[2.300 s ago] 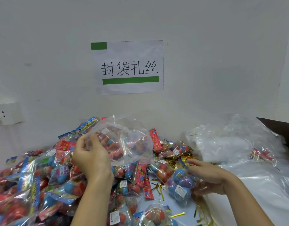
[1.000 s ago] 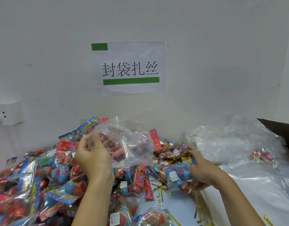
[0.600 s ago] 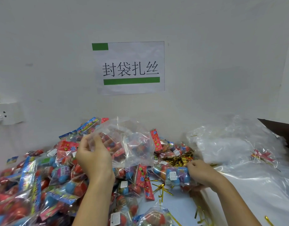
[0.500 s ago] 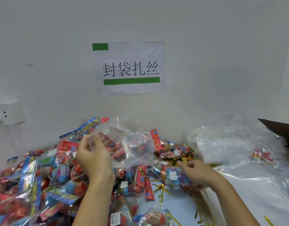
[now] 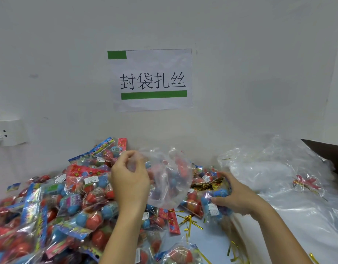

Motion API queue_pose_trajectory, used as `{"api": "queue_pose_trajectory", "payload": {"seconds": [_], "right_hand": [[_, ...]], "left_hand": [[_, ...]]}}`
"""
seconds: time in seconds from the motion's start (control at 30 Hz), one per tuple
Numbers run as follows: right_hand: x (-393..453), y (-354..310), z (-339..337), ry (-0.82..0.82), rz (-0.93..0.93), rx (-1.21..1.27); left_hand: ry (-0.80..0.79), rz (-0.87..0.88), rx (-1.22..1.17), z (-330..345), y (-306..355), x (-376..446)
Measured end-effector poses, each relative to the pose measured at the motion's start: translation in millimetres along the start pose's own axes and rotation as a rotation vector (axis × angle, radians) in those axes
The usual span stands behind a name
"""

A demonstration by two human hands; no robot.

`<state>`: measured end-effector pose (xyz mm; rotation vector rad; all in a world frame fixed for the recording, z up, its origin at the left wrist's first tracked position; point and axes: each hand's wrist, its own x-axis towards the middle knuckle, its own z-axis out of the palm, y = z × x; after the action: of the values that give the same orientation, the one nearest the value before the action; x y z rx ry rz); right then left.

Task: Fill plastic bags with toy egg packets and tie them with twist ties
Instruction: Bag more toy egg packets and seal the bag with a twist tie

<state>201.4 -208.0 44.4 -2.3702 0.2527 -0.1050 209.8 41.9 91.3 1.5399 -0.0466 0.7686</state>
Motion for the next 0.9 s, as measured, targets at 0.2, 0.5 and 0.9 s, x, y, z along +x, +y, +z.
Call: {"api": "queue_pose_trajectory", "payload": {"seconds": [0.2,0.5,0.9], "right_hand": [[0,-4,-13,0.110,0.083,0.073],[-3,-9,-32,0.325,0.055,0.070],[-16,-51,-33,0.421,-0.301,0.475]], "left_hand": [[-0.134,0.093,0.166,12,0,-13],[-0.298,0.178,0.317,20,-5,-20],[-0.680,0.364,0.376,17,-1,-27]]}}
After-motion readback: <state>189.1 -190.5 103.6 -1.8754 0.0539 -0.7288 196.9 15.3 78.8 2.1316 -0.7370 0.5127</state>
